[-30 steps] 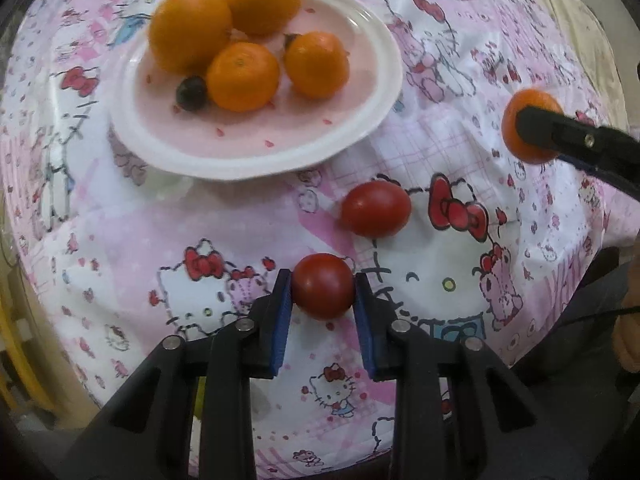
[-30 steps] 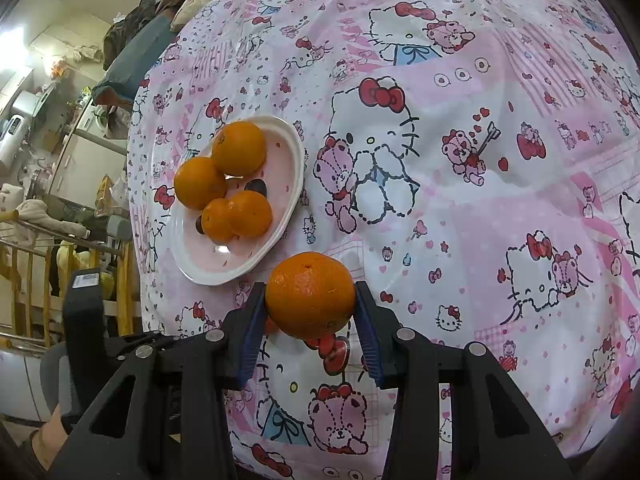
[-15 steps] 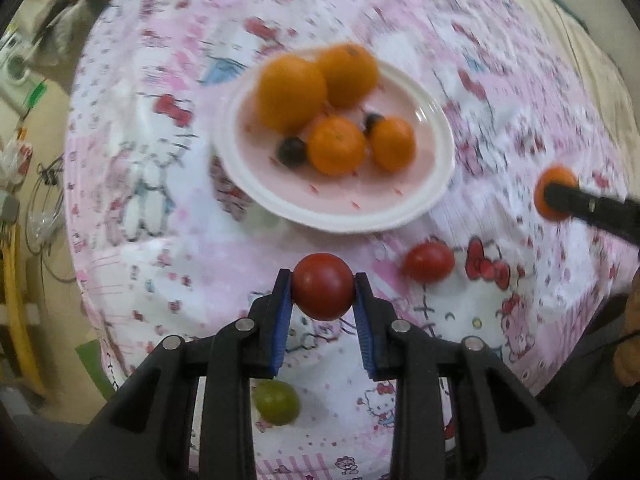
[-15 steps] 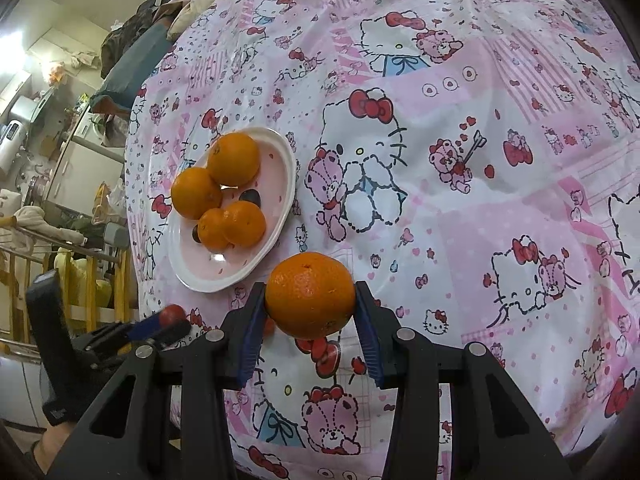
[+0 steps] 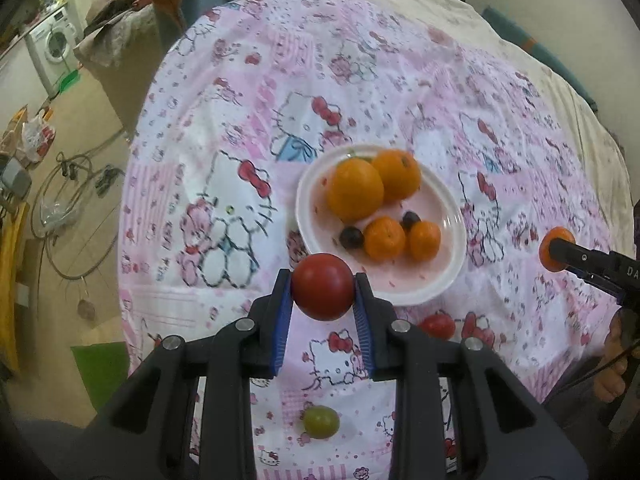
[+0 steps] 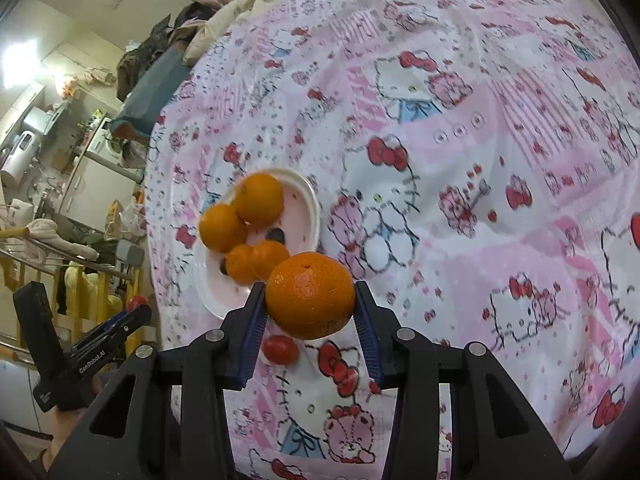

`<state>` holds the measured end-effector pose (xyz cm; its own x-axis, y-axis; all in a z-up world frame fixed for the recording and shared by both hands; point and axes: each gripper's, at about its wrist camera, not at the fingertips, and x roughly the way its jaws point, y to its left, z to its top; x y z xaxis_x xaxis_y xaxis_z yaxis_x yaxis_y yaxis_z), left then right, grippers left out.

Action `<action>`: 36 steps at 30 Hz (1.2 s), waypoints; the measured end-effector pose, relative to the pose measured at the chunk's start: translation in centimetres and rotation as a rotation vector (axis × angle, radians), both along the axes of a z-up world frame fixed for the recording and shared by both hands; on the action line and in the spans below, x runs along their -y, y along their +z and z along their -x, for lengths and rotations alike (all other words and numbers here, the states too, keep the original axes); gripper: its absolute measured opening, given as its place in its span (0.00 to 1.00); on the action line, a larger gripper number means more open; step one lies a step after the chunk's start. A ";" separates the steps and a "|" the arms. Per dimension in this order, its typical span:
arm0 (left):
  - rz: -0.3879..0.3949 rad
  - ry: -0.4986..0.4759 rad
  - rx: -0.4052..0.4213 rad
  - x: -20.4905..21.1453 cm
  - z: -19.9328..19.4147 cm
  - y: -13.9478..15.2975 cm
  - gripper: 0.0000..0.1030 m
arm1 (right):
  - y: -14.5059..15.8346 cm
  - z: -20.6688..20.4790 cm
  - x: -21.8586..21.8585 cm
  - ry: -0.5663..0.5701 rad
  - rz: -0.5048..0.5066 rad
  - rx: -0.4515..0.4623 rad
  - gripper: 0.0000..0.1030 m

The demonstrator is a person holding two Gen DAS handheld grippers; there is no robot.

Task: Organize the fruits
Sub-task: 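Carry the tangerine and the red tomato over the plate with both tools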

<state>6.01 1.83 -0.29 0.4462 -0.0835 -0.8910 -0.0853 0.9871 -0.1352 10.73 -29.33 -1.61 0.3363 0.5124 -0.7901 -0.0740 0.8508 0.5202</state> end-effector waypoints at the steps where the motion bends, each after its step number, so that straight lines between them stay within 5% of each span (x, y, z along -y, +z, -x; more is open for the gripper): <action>1: 0.012 0.005 -0.008 -0.3 -0.5 0.2 0.25 | 0.3 -0.4 -0.2 0.006 -0.001 0.007 0.43; 25: 0.122 -0.009 -0.190 0.5 -8.5 -6.8 0.25 | -5.7 -9.0 -8.2 0.184 0.050 -0.077 0.43; 36: 0.071 -0.009 -0.194 0.6 -8.9 -7.3 0.26 | -6.8 -9.3 -8.3 0.181 0.045 -0.096 0.44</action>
